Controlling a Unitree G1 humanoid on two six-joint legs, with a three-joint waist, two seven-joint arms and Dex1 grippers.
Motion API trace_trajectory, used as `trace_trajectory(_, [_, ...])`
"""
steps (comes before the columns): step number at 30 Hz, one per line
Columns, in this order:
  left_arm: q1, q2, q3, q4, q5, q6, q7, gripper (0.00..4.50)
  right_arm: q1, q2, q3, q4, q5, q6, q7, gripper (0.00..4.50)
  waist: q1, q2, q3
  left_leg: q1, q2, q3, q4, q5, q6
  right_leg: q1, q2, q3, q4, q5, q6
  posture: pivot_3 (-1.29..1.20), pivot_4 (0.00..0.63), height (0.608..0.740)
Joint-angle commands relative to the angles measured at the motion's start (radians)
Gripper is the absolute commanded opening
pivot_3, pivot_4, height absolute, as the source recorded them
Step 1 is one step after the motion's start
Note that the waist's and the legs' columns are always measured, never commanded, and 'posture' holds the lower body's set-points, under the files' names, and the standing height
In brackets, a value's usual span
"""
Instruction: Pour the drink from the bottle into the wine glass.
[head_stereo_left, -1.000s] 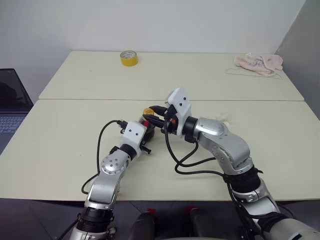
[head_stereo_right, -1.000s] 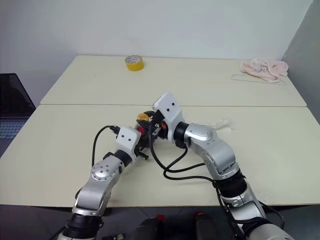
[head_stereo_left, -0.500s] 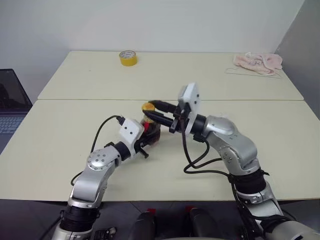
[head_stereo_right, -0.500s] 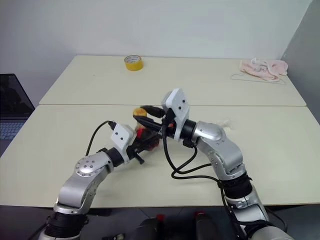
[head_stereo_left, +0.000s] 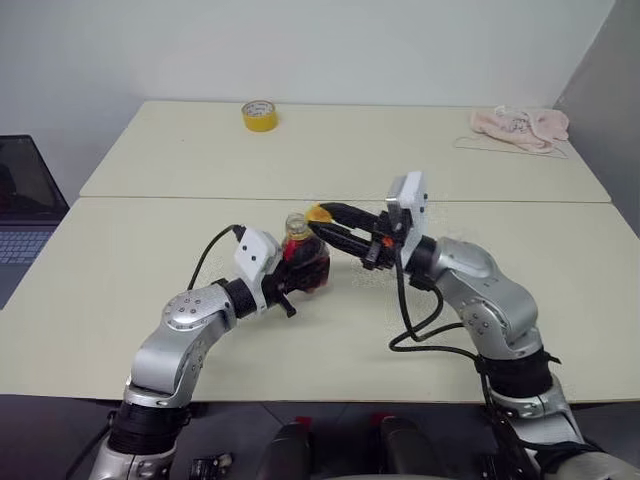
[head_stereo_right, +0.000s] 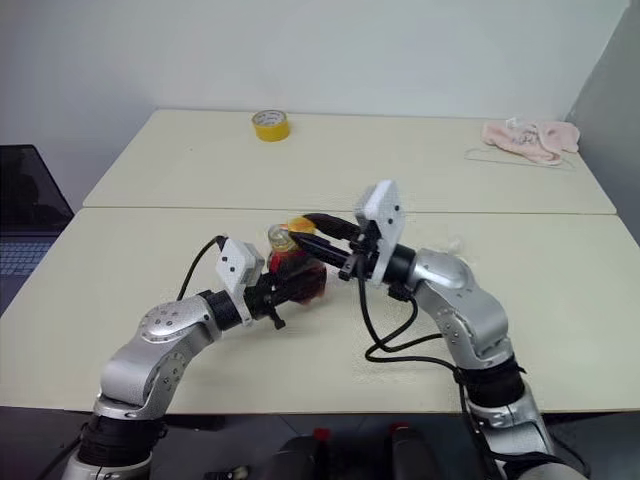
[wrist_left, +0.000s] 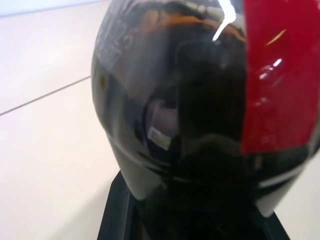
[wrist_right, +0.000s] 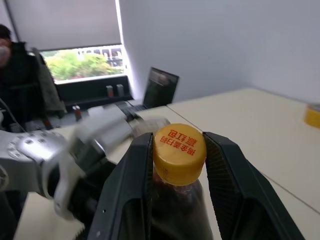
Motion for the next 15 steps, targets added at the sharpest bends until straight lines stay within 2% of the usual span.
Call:
trace_trajectory(1, [0.011, -0.027, 0.021, -0.025, 0.04, -0.064, 0.066, 0.77, 0.038, -0.044, -0.078, -0.069, 0.002, -0.008, -0.031, 1.21, 0.0, 0.0, 0.0, 0.0, 0.0, 0.0, 0.0, 0.0, 0.0, 0.0, 0.0, 0.0, 0.0, 0.0, 0.0, 0.0, 0.15, 0.74])
trace_trajectory(9, [0.036, -0.089, -0.016, -0.022, 0.147, -0.123, 0.177, 0.77, 0.305, -0.2, -0.174, -0.068, -0.13, -0.101, -0.069, 1.21, 0.001, 0.0, 0.0, 0.0, 0.0, 0.001, 0.0, 0.0, 0.001, 0.001, 0.0, 0.001, 0.001, 0.0, 0.0, 0.0, 0.15, 0.74])
trace_trajectory(12, [0.036, -0.099, -0.027, -0.021, 0.16, -0.133, 0.181, 0.77, 0.389, -0.225, -0.212, -0.004, -0.167, -0.155, -0.078, 1.21, 0.0, 0.0, 0.0, 0.001, 0.0, 0.002, 0.0, 0.0, 0.001, 0.001, 0.0, 0.001, 0.001, 0.0, 0.0, 0.0, 0.15, 0.74])
trace_trajectory(15, [0.031, -0.103, -0.033, -0.015, 0.166, -0.14, 0.182, 0.77, 0.413, -0.235, -0.253, 0.097, -0.205, -0.207, -0.103, 1.21, -0.001, 0.0, 0.0, 0.002, 0.0, 0.002, 0.0, 0.0, 0.001, 0.001, 0.0, 0.001, 0.001, 0.0, 0.0, 0.0, 0.15, 0.74])
